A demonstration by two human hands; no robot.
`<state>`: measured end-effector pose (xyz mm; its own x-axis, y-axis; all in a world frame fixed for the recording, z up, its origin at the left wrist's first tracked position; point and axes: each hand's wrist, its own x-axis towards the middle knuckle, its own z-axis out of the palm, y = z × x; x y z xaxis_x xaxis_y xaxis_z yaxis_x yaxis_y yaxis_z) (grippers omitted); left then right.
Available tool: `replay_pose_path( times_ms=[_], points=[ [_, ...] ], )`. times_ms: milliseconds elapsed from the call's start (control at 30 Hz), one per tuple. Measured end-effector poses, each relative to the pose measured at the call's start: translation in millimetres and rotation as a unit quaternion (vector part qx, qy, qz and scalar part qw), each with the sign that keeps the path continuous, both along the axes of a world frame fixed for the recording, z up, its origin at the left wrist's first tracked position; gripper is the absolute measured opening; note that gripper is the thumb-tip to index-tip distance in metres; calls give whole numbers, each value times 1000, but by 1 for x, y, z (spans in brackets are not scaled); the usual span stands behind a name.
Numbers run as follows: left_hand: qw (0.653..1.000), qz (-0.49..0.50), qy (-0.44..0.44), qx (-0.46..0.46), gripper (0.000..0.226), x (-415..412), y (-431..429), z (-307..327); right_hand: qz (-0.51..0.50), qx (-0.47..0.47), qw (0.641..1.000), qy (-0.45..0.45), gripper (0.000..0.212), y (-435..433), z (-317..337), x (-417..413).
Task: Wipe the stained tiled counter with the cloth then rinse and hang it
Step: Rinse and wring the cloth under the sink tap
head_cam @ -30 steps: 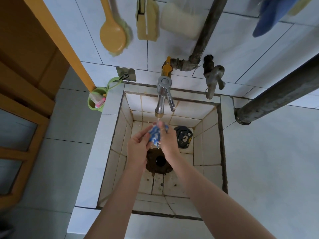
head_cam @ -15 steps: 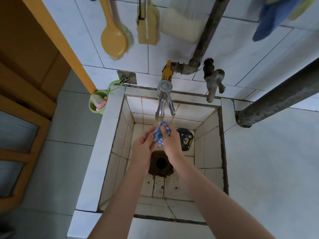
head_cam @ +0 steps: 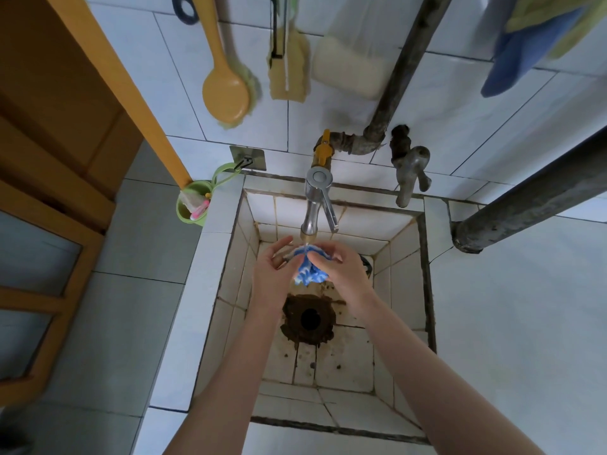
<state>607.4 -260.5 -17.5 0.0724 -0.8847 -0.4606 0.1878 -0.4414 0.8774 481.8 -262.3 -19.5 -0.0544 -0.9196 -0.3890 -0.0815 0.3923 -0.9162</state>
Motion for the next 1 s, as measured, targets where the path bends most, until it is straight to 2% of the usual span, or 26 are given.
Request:
replay_pose_path(
  times_ms=[133,200,333,467,833,1000],
  points=[
    [999,8,-40,-8,41,1,1,0,-32,27,999,29,15,-2,-4,-1],
    [999,24,-44,1,42,1,1,-3,-49,40,998,7,11,-1,-7,-3],
    [997,71,-23,23,26,-7,4,-1,-67,49,996,-30,8,6,-7,-6],
    [998,58,-28,1,10,-15,4,1,-80,55,994,-49,4,16,-12,-5],
    [999,33,0,0,26,-5,12,-5,-83,42,994,-54,3,18,-8,0],
    [1000,15,-11,-6,18,-1,13,-5,-83,47,992,-78,2,17,0,3]
  ],
)
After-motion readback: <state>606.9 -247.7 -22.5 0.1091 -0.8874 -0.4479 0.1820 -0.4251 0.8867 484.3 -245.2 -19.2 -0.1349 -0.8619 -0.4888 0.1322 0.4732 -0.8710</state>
